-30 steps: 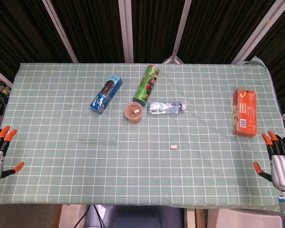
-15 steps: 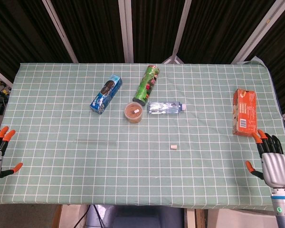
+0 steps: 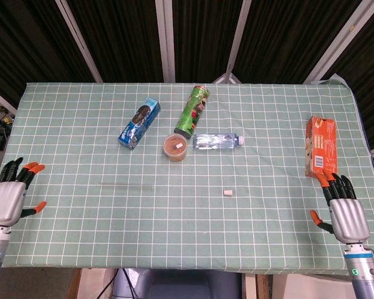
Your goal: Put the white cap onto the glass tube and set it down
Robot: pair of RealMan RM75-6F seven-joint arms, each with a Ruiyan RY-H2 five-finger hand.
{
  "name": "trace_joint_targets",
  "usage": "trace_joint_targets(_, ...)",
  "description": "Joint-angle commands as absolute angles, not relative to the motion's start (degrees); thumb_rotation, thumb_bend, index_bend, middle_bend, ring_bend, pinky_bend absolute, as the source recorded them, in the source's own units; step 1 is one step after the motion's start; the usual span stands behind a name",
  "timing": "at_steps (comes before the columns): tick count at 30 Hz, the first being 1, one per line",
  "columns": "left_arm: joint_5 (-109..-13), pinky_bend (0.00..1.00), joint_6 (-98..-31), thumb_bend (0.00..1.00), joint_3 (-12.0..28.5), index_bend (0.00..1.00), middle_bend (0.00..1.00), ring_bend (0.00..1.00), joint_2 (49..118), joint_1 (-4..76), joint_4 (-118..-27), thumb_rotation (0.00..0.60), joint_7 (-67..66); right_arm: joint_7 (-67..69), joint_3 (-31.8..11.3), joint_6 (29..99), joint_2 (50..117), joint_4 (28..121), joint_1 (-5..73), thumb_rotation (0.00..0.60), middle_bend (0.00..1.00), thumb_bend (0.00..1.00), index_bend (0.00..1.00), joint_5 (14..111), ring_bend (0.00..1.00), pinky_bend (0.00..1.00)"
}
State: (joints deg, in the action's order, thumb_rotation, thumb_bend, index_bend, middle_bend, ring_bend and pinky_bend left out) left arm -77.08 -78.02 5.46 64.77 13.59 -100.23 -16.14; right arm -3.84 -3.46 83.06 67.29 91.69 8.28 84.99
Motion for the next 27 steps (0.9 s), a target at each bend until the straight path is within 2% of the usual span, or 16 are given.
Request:
trace_joint_targets(1, -72.3, 0.00, -73.3, 0.30, 8.3, 0.30, 0.28, 0.00, 68.0, 18.2, -102.6, 0.600, -22.8, -3.7, -3.5, 83.2, 67.4, 91.5, 8.3, 0.600, 0.00, 0.34, 0.00, 85.2, 0.00, 0.00)
trace_joint_targets(5, -65.6, 0.00, -69.4, 0.34, 10.4, 0.33, 0.31, 0.00, 73.7, 23.1, -102.4, 0.600, -31.4, -2.8, -3.3, 83.4, 67.3, 91.4, 8.0, 0.600, 0.00, 0.34, 0.00, 85.6, 0.00, 0.00)
trace_joint_targets(14, -53.5, 0.00, -69.1, 0.35, 12.0, 0.39, 0.33, 0.00, 85.2, 29.1, -97.9, 0.600, -42.8, -0.4, -3.2, 84.0, 66.4, 91.0, 7.2, 0.600, 0.00, 0.34, 0.00, 85.9, 0.00, 0.00)
trace_joint_targets(27, -47.7, 0.00, -70.1, 0.39, 12.3, 0.43, 0.37, 0.01, 93.7, 33.8, -92.1, 0.600, -47.7, 1.1, -3.6, 84.2, 66.3, 90.6, 7.0, 0.600, 0.00, 0.34, 0.00, 86.3, 0.00, 0.00)
